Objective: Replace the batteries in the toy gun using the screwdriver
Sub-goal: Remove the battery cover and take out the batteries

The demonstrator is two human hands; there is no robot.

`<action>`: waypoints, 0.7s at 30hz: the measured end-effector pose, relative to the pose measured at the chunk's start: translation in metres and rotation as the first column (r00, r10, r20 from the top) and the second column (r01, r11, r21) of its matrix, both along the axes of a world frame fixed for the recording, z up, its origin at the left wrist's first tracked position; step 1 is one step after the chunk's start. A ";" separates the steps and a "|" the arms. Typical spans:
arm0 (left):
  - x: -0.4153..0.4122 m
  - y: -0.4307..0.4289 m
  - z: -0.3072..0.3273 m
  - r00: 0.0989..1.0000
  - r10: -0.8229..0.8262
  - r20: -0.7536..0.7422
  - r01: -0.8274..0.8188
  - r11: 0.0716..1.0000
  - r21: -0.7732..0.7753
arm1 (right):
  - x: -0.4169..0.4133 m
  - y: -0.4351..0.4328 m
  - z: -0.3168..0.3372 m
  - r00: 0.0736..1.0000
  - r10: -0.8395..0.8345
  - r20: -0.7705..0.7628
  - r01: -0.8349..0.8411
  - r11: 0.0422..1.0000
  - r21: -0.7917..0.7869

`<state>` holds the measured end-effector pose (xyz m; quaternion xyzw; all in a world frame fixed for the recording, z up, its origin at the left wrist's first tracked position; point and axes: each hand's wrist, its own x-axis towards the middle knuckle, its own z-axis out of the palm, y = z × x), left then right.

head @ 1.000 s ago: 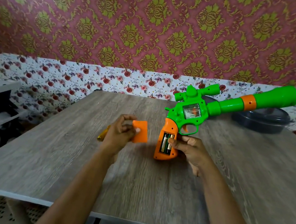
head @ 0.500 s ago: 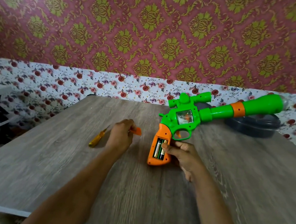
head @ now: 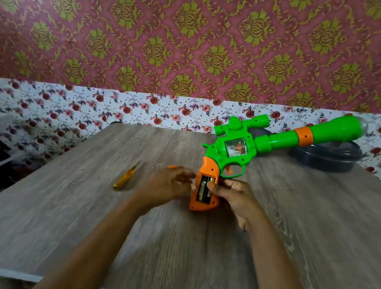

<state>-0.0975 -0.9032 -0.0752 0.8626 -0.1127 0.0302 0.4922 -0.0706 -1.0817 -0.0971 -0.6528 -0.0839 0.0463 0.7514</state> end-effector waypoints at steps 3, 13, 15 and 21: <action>-0.012 -0.003 -0.012 0.983 -0.148 -0.111 0.117 0.962 -0.248 | -0.003 -0.001 0.001 0.999 0.040 -0.017 -0.040 0.999 0.007; -0.006 -0.003 -0.017 0.982 -0.147 -0.120 0.116 0.965 -0.235 | -0.005 -0.003 0.013 0.987 0.162 0.020 -0.158 0.925 0.346; -0.007 -0.004 -0.016 0.984 -0.140 -0.107 0.112 0.966 -0.233 | -0.003 -0.004 0.016 0.993 0.115 0.011 -0.109 0.901 0.419; -0.010 -0.005 -0.016 0.991 -0.125 -0.051 0.112 0.973 -0.203 | -0.004 0.003 0.016 0.999 -0.036 0.010 0.028 0.906 0.422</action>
